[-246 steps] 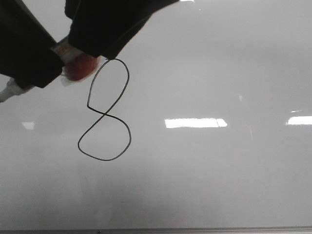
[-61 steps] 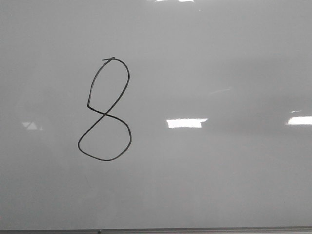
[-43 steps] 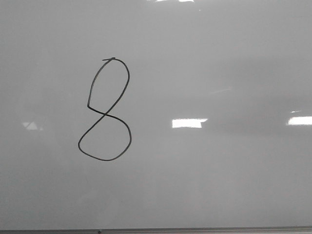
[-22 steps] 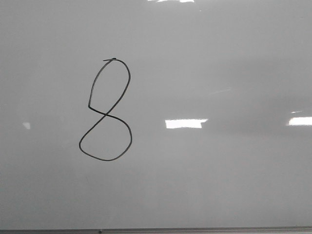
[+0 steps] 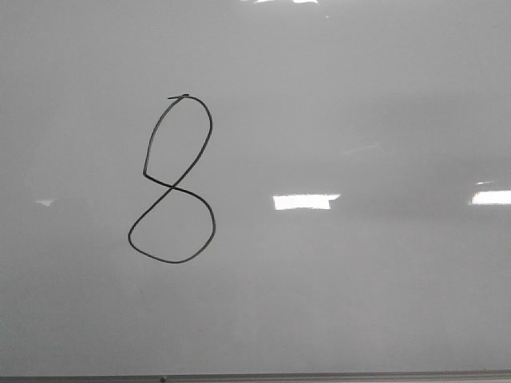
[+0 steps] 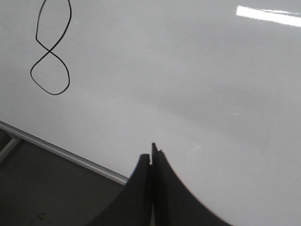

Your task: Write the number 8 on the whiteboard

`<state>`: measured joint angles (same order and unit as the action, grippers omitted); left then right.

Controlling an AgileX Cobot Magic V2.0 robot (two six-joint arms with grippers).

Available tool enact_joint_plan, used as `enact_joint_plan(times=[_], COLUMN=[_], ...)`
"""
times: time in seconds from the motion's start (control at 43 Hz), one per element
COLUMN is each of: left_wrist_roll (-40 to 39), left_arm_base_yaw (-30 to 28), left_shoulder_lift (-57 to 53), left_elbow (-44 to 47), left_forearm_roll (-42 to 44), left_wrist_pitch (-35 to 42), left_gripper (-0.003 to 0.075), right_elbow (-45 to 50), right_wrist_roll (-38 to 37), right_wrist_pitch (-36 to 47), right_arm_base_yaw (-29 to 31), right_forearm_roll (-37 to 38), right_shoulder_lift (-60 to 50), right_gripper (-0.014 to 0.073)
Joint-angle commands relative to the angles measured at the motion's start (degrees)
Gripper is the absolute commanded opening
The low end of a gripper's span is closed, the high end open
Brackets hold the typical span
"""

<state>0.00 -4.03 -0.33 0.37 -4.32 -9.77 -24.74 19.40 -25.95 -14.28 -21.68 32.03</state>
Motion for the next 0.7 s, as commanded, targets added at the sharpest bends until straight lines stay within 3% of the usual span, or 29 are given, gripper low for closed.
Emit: enact_joint_plan(times=[0.0,0.674], left_wrist_roll=[0.0,0.0], left_arm_base_yaw=[-0.08,-0.08], left_shoulder_lift=[-0.76,-0.76], left_elbow=[0.76,0.76], left_forearm_roll=[-0.28,-0.28], left_wrist_pitch=[5.16,5.16], left_gripper=[-0.0021,-0.0021], right_elbow=[-1.52,-1.17], right_wrist_roll=[0.07,0.07], right_wrist_pitch=[3.48,4.28], right_arm_base_yaw=[0.51,0.51], right_forearm_roll=[-1.02,0.13], right_shoulder_lift=[-0.03,-0.12], right_gripper=[-0.0069,-0.0069])
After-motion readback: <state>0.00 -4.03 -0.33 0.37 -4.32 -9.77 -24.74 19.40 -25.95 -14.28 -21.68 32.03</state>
